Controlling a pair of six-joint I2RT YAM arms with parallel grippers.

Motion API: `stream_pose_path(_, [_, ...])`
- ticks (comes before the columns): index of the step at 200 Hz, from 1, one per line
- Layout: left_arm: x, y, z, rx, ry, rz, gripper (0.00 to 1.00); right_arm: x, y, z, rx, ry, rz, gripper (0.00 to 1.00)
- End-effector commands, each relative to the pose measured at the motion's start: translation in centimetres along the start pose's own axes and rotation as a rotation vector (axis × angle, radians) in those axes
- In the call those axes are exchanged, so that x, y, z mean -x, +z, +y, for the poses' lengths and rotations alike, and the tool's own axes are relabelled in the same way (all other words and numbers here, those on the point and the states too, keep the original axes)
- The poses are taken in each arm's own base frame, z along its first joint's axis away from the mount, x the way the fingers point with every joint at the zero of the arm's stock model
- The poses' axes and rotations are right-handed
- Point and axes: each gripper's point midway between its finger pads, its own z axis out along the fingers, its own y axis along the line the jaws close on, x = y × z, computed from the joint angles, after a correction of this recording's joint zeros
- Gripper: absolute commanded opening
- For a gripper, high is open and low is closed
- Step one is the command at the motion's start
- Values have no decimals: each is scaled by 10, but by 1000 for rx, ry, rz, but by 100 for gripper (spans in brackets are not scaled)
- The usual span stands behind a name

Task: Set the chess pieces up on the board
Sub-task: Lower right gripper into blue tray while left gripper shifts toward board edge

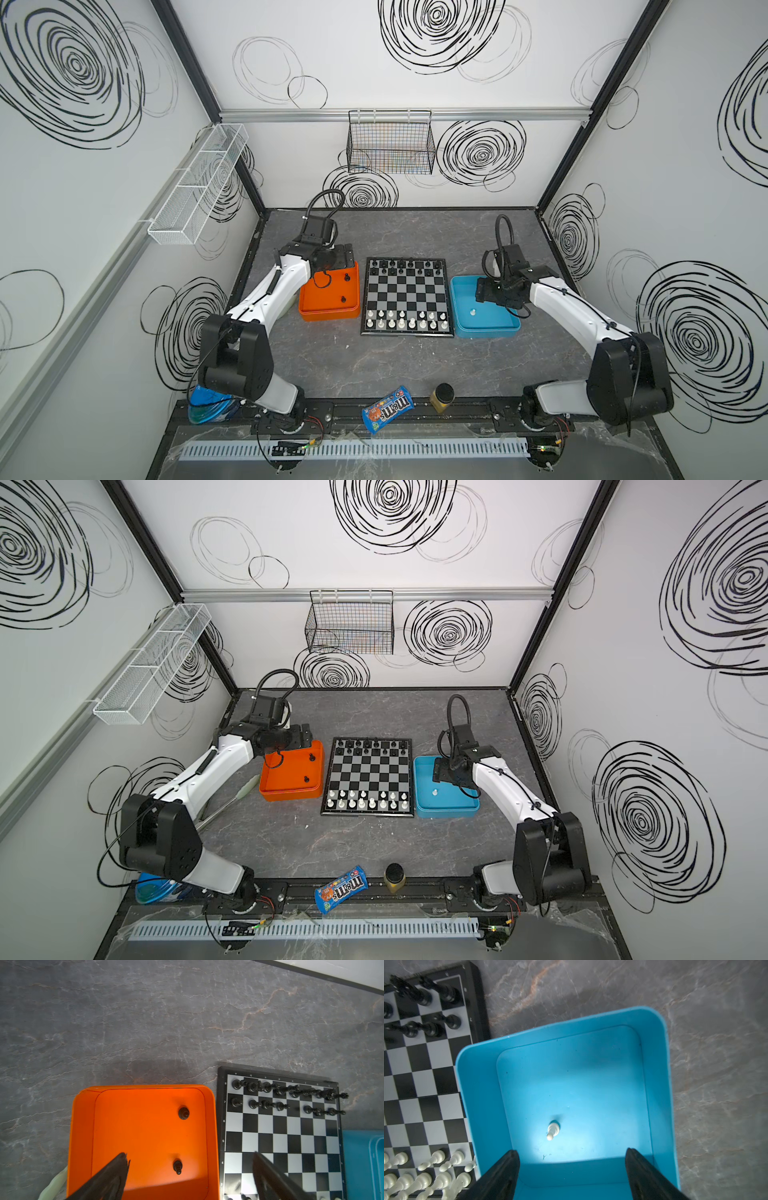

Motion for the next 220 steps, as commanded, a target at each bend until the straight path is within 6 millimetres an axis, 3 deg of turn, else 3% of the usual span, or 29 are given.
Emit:
stream_pose_path(1, [10,1,-20,-20,24,-21,96,-8,8,4,28,-21,35,74])
stream_pose_path(26, [7,5,-38,-38,67,-15,96,-10,14,5,33,-20,51,65])
stream_pose_path(60, [0,12,-47,-49,87,6,96,-19,27,7,30,-26,85,55])
stream_pose_path(153, [-6,17,-40,-39,86,25,96,-31,47,19,31,-50,132,45])
stream_pose_path(220, [-8,15,-32,-31,77,25,96,-29,52,15,-2,-49,136,31])
